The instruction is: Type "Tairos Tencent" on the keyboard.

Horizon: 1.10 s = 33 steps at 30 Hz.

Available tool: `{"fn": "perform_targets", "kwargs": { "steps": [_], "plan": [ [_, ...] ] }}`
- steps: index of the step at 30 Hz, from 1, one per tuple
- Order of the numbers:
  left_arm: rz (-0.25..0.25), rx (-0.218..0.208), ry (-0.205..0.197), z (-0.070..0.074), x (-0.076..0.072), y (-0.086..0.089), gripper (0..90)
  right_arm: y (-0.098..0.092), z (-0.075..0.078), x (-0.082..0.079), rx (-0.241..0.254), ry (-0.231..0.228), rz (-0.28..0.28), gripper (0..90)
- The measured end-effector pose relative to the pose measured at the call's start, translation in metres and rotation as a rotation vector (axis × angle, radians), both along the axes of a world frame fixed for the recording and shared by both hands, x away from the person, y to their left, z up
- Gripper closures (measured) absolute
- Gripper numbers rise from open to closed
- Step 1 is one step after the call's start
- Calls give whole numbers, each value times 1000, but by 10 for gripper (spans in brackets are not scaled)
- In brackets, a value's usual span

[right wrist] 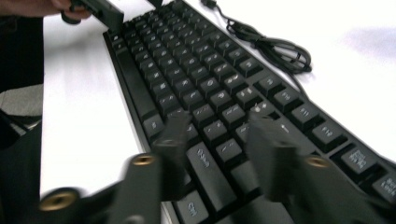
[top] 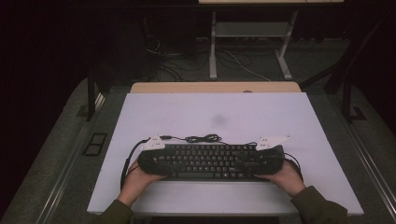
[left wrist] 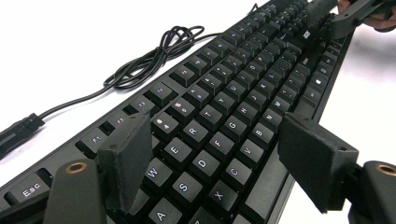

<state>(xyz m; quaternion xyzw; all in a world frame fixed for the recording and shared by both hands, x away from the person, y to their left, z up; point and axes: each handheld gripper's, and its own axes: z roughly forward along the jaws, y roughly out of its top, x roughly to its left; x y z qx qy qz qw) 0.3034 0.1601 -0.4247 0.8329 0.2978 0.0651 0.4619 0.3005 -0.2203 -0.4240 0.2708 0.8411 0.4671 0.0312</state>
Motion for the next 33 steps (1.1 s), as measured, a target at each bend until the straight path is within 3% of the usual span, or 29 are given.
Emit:
{"fn": "perform_targets", "kwargs": {
  "steps": [10, 21, 23, 33],
  "plan": [
    [4, -1, -1, -2, 0, 0, 258, 13, -4, 10, 26, -28, -34, 185],
    [11, 1, -13, -1, 2, -2, 306, 26, -9, 15, 45, -35, -54, 167],
    [11, 2, -15, -1, 3, -2, 353, 26, -9, 15, 44, -31, -54, 167],
    [5, 50, -21, -2, 8, -4, 762, 24, -9, 16, 50, -28, -57, 167]
  ]
}}
